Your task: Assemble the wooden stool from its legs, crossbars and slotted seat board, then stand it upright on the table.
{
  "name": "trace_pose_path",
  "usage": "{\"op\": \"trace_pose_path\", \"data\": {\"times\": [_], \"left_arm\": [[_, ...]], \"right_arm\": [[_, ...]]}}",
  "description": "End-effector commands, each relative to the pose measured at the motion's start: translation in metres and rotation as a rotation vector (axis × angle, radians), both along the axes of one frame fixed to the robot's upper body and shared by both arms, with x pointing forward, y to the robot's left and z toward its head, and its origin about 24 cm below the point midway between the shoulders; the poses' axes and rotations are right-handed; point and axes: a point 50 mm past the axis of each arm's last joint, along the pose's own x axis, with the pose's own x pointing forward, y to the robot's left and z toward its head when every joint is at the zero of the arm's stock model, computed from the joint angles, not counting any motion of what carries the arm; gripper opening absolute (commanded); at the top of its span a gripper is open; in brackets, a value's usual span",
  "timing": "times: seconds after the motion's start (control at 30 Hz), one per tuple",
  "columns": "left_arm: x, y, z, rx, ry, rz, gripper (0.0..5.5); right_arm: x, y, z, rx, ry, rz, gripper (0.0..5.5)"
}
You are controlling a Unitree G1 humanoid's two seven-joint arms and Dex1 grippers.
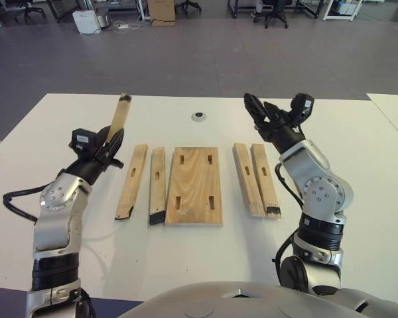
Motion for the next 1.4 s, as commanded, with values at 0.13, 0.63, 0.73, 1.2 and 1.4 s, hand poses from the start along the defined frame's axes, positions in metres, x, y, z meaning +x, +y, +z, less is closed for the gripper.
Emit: {"op": "trace_pose_path", "data": {"times": [0.13,0.63,0.73,1.2,1.4], "left_arm": [[0.004,-0.081,0.022,-0.16,-0.06,-0.307,1.29],[-0.01,-0.103,0.016,-0.106,-0.034,-0.475,1.29],[-0.009,-0.102,0.018,-0.099,-0.042,-0.471,1.29],[-0.006,-0.086,0.018,-0.076,-0.043,-0.424,1.29],[-0.003,-0.043,-0.016,-0.165,0.034,-0.169,2.22]], "right_arm": [[-0.008,0.042,0.029,0.158,0.004,0.222,4.29],[-0.01,0.051,0.023,0.186,0.064,0.251,2.99],[-0.009,0.05,0.022,0.192,0.076,0.225,2.36],[-0.012,0.048,0.011,0.16,0.135,0.217,0.41],[0.002,0.009,0.012,-0.018,0.06,-0.044,0.41]]}}
